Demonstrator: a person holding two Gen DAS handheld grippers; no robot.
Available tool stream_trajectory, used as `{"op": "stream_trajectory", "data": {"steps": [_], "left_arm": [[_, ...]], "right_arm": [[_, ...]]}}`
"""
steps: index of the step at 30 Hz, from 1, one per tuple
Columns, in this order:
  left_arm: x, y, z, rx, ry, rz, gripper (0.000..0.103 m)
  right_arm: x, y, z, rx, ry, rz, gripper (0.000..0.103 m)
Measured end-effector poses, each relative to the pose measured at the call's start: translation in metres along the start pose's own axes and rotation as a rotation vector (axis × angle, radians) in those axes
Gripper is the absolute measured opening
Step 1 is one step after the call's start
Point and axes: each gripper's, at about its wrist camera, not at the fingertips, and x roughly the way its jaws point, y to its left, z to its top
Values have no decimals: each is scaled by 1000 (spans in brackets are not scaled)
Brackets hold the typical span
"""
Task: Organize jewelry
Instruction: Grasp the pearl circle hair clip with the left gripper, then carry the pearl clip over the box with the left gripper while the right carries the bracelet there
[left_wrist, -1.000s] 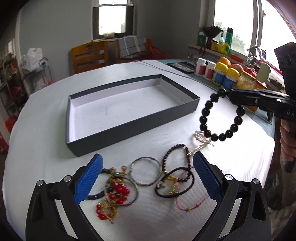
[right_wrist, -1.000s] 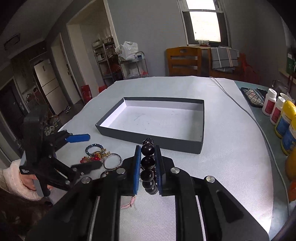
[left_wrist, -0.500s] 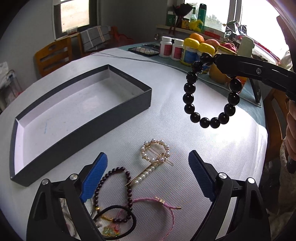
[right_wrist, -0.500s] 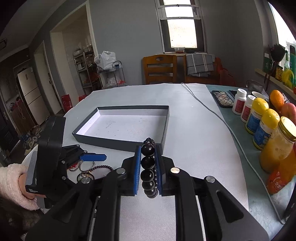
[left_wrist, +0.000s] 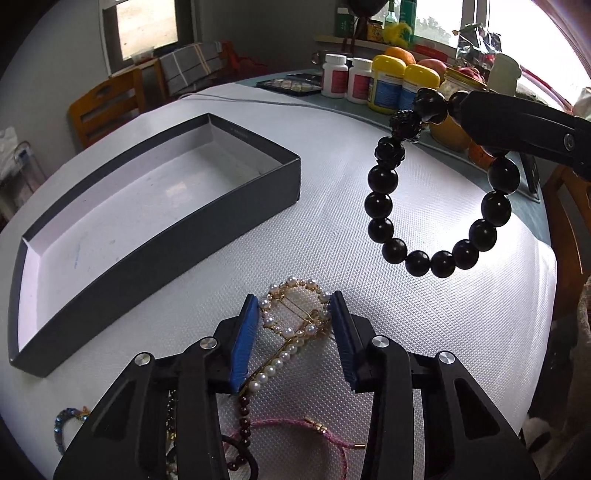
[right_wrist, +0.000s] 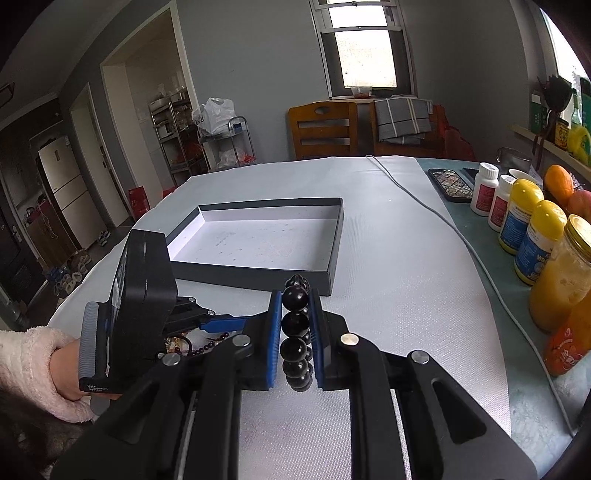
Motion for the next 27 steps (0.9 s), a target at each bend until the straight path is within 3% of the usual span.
{"op": "stream_trajectory", "data": {"steps": [13, 20, 27], "left_arm": [[-56, 38, 9, -45, -118, 89, 42], [-77, 86, 27, -106, -171, 186, 42], [-70, 136, 42, -172, -162, 246, 42]], "right_arm": [[15, 30, 32, -69, -1, 12, 14], [33, 47, 72, -94, -37, 9, 14], [71, 50, 109, -89, -36, -34, 14]]}}
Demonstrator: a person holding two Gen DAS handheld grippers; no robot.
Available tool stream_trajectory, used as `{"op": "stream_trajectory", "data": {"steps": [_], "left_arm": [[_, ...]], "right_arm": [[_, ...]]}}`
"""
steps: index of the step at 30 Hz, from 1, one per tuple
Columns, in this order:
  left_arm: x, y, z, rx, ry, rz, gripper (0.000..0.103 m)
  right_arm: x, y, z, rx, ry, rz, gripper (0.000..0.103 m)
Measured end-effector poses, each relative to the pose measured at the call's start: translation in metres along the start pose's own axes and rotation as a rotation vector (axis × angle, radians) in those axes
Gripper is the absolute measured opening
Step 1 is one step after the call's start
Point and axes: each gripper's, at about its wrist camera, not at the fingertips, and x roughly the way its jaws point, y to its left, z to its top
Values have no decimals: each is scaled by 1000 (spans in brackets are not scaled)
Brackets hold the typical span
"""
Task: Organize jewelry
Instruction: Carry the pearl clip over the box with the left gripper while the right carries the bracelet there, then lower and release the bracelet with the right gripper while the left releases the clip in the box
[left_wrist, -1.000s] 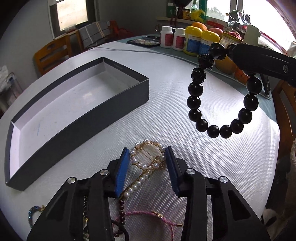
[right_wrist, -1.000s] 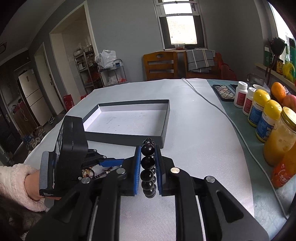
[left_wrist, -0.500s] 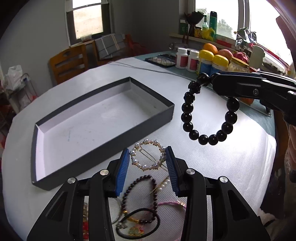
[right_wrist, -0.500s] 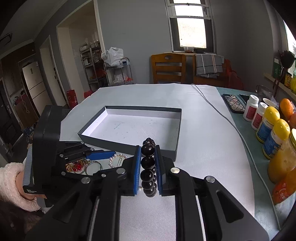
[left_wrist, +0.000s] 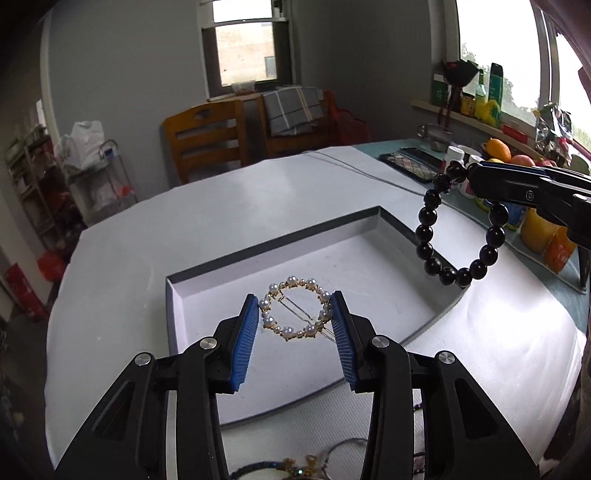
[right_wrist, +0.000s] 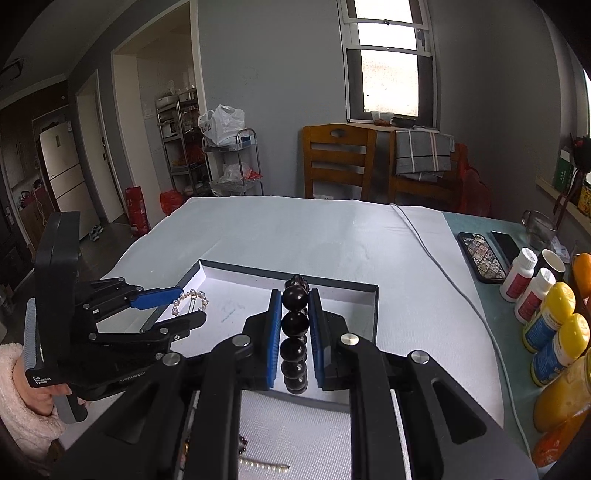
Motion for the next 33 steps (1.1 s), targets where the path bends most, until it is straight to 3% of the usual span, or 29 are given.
{"op": "stream_trajectory", "data": {"steps": [7, 12, 18, 33], "left_arm": [[38, 21, 13, -14, 58, 43, 42], [68, 36, 11, -50, 138, 28, 42], [87, 43, 11, -43, 204, 44, 42], [114, 54, -3, -70, 267, 69, 42]], "right_arm": [[46, -4, 14, 41, 41, -27, 14], [80, -5, 12, 77, 77, -35, 14], [113, -20, 2, 165, 124, 35, 14], [149, -53, -29, 176, 241, -130, 14]]}}
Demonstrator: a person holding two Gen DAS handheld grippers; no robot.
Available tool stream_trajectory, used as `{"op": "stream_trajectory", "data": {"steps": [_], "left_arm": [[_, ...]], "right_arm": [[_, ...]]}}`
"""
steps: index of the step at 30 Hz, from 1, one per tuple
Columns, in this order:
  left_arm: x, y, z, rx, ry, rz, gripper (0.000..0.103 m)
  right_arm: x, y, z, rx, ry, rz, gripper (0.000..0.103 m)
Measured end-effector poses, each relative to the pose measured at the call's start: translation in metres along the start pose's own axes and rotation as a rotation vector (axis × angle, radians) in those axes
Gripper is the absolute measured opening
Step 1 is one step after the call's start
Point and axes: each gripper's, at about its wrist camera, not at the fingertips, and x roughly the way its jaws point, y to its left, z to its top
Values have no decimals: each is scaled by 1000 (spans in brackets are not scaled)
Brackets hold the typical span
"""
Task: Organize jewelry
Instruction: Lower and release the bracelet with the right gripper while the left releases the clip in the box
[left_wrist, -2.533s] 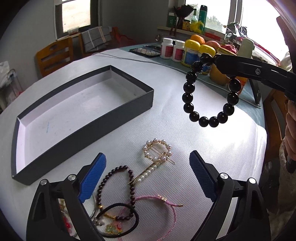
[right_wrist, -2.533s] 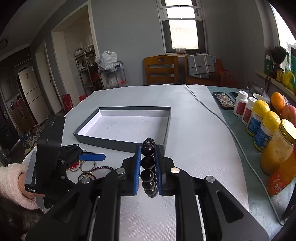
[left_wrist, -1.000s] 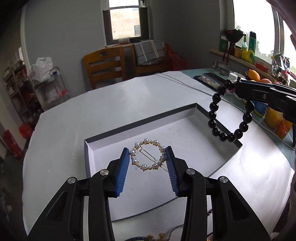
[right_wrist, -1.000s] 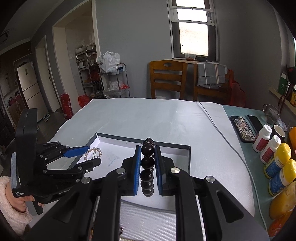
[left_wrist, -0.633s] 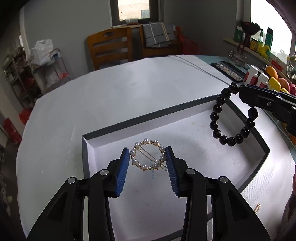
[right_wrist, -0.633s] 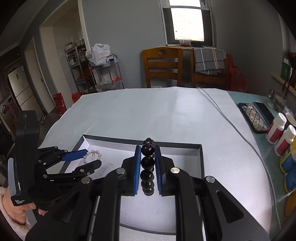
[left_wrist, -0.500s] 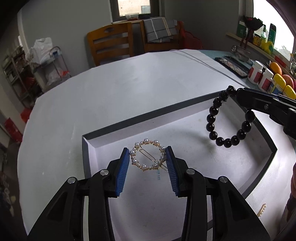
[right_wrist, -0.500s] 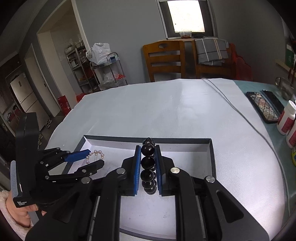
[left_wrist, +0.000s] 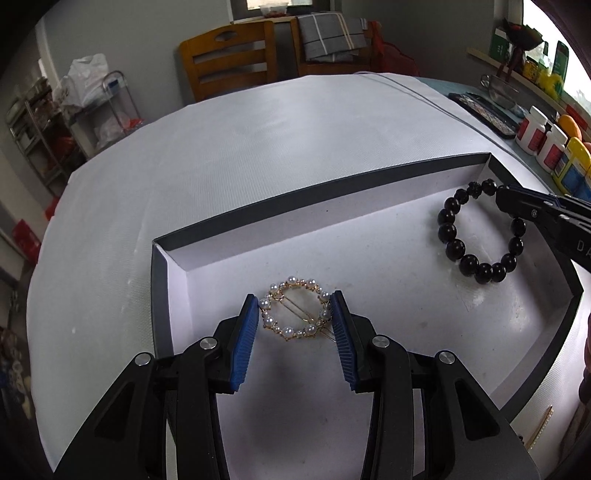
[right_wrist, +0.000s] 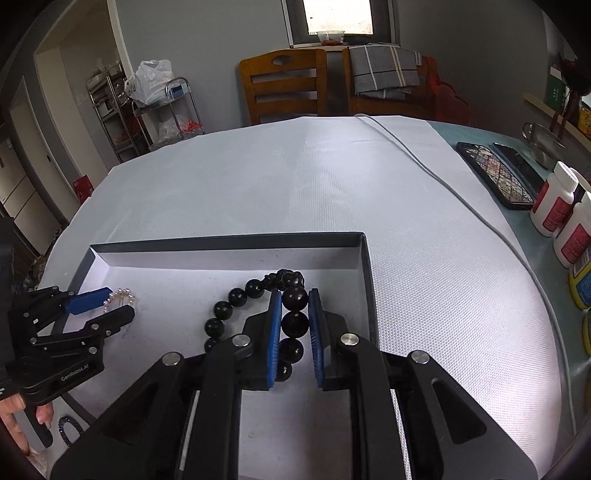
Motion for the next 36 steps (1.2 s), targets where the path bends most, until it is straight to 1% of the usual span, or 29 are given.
{"op": "stream_trajectory", "data": {"steps": [4, 8, 10, 12, 13, 14, 18, 20, 21, 22, 23, 24, 25, 27, 28, 29, 30, 31, 32, 34, 36], "left_arm": [[1, 2, -1, -15, -4, -14, 43], [-1, 2, 0, -14, -5, -21, 56], [-1, 3, 0, -12, -11, -24, 57], [-3, 3, -1, -16, -26, -26, 59], [-5, 2, -1, -18, -39, -28, 62], [-7, 3, -2, -21, -48, -30, 63], [-14, 4, -4, -48, -63, -60, 64], [-21, 4, -7, -55, -77, -65, 65], [-25, 5, -8, -58, -86, -65, 66], [-29, 5, -10, -60, -98, -71, 68], [-35, 5, -11, -64, -113, -76, 76], [-40, 5, -13, -68, -129, -78, 79], [-46, 4, -15, -69, -143, -81, 80], [-55, 1, -18, -59, -159, -73, 80], [-60, -2, -20, -53, -164, -65, 80], [-65, -3, -22, -47, -172, -60, 82], [-70, -4, -24, -44, -181, -58, 84], [-76, -5, -27, -42, -191, -54, 88], [-82, -6, -32, -38, -206, -53, 92], [-94, -8, -40, -21, -228, -48, 94], [-104, -11, -48, -4, -242, -37, 95]], "right_arm": [[5, 0, -2, -14, 23, -12, 14], [7, 2, -4, -20, 30, -16, 14], [6, 3, -4, -27, 27, -21, 15], [5, 4, -2, -27, 18, -13, 25], [3, 4, -2, -25, 13, -8, 32], [2, 4, -2, -25, 7, -3, 34], [-3, 4, -3, -28, -10, -4, 37], [-7, 4, -3, -22, -19, 6, 45], [-9, 3, -3, -21, -26, 8, 47], [-13, 4, -3, -23, -35, 10, 51], [-17, 4, -2, -22, -45, 14, 56], [-21, 4, -2, -19, -54, 19, 60], [-25, 4, -2, -17, -63, 25, 67], [-36, 5, -3, -13, -81, 41, 73], [-41, 6, -4, -13, -86, 46, 79], [-47, 8, -4, -15, -94, 50, 85], [-56, 8, -6, -17, -111, 54, 89], [-65, 9, -8, -19, -131, 56, 96], [-74, 10, -10, -23, -151, 57, 97], [-89, 11, -16, -29, -170, 52, 97], [-100, 11, -22, -33, -178, 51, 97]]}}
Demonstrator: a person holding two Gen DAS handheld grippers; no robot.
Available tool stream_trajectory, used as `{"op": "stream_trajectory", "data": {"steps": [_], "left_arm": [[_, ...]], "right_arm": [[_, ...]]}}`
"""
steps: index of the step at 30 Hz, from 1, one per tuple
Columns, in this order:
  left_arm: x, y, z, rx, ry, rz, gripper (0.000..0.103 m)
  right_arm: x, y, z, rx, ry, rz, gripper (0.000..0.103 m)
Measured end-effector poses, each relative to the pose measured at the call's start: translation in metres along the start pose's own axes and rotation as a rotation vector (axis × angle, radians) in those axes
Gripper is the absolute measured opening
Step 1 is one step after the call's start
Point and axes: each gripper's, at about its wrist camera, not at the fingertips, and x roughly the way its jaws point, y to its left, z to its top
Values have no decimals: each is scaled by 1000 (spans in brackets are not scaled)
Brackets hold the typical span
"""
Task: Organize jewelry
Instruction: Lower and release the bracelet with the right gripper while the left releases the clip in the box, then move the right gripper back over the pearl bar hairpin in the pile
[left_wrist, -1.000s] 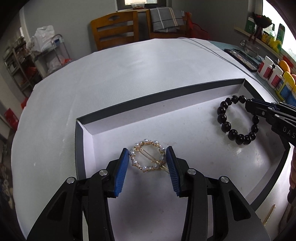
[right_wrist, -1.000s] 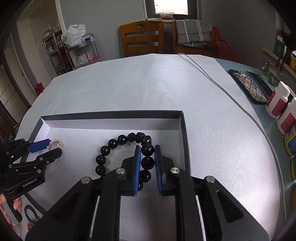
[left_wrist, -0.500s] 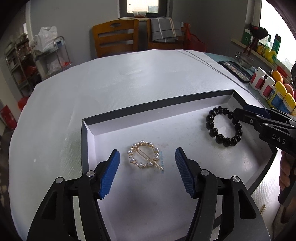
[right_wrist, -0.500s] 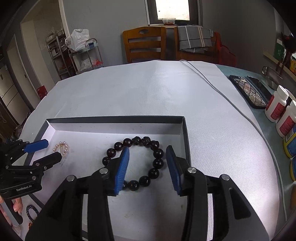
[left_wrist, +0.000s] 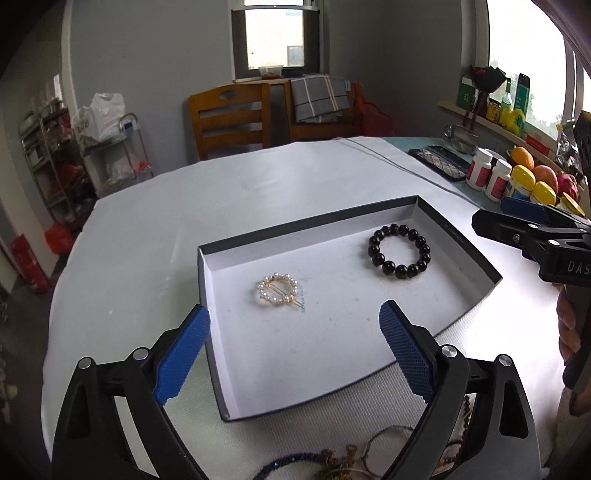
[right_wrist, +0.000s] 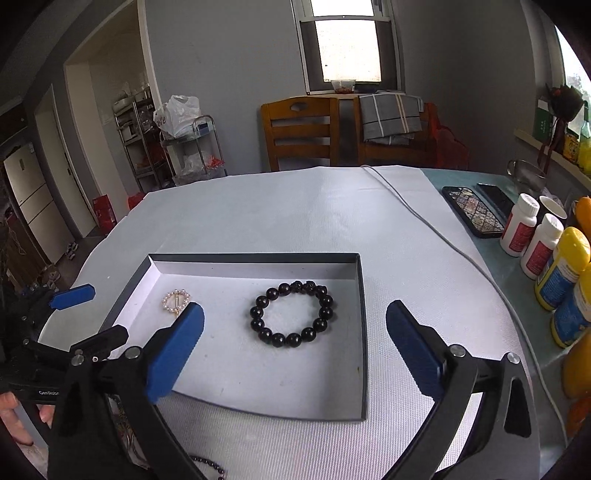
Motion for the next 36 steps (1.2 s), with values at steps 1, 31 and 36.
{"op": "stream_trajectory", "data": {"steps": [1, 31, 36], "left_arm": [[-5, -1, -2, 8, -6, 3, 96], [-71, 20, -101, -5, -8, 10, 98], [-67, 16, -109, 8, 8, 18, 98]], "right_arm": [[-5, 1, -2, -4, -5, -1, 97], [-71, 24, -122, -178, 78, 24, 97], [-67, 27, -133, -197, 106, 24, 97]]}}
